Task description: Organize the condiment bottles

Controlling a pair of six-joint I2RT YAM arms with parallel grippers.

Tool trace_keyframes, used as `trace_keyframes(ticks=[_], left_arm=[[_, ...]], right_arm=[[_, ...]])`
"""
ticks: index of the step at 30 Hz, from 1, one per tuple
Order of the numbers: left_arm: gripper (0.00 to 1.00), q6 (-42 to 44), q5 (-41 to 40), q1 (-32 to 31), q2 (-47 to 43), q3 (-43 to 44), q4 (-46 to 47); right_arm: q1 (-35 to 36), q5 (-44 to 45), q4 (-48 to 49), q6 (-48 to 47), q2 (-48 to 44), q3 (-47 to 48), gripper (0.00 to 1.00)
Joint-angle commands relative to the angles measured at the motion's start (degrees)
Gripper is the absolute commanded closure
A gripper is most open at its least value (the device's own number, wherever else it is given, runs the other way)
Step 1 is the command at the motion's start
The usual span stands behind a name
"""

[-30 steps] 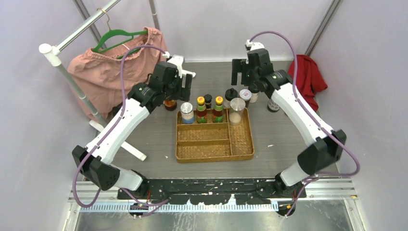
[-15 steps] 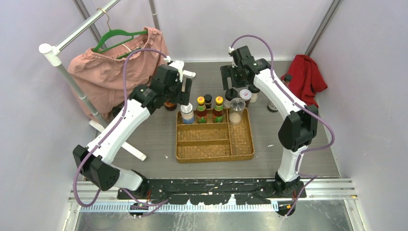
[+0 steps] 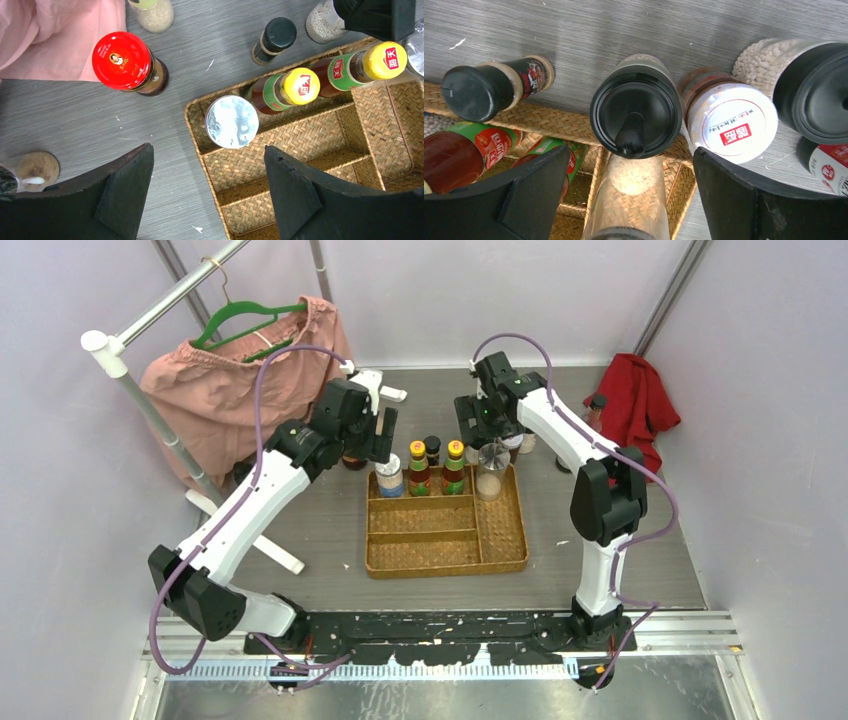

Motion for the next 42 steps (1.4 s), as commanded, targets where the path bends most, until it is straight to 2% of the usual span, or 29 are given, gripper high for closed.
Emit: trace_keyframes(ticks=[1, 4, 7, 19, 25, 35, 36, 40, 42], left_arm=[[0.19, 0.6, -0.4, -0.1, -2.2, 0.1, 0.1], [0.19, 0.7, -0.5, -0.1, -2.3, 0.2, -0.1], [0.19, 0.8, -0.5, -0.1, -2.5, 0.2, 0.0], [0.19, 0.9, -0.1, -0.1, -2.2, 0.3, 0.1], [0.2, 0.8, 0.3, -0.1, -2.0, 0.4, 0.2], [0.2, 0.8, 0.6, -0.1, -1.9, 0.0, 0.4], [0.2, 0.8, 0.7, -0.1, -2.0, -0.1, 0.4], [0.2, 0.7, 0.9, -0.1, -2.1, -0.4, 0.7], [0.2, 0.7, 1.0, -0.1, -2.2, -0.4, 0.5]], right_arm=[[-0.3, -1.1, 3.4, 0.0, 1.0, -0.8, 0.0], [-0.3, -1.2, 4.2, 0.1, 1.7, -1.4, 0.02], [-0.5, -1.2, 5.2, 0.4, 2.0, -2.0, 0.07], [-1.0, -2.1, 6.7, 1.0, 1.3, -2.4, 0.39], [-1.1, 0.0, 7.6, 0.8, -0.3, -1.6, 0.45], [-1.1, 1.6, 4.9, -0.3, -5.6, 3.5, 0.45], [-1.1, 1.7, 3.9, -0.6, -5.3, 4.4, 0.42], [-1.1, 2.2, 1.8, -1.1, -3.7, 5.4, 0.17], [-1.1, 2.1, 2.2, -1.1, -2.9, 5.1, 0.11]])
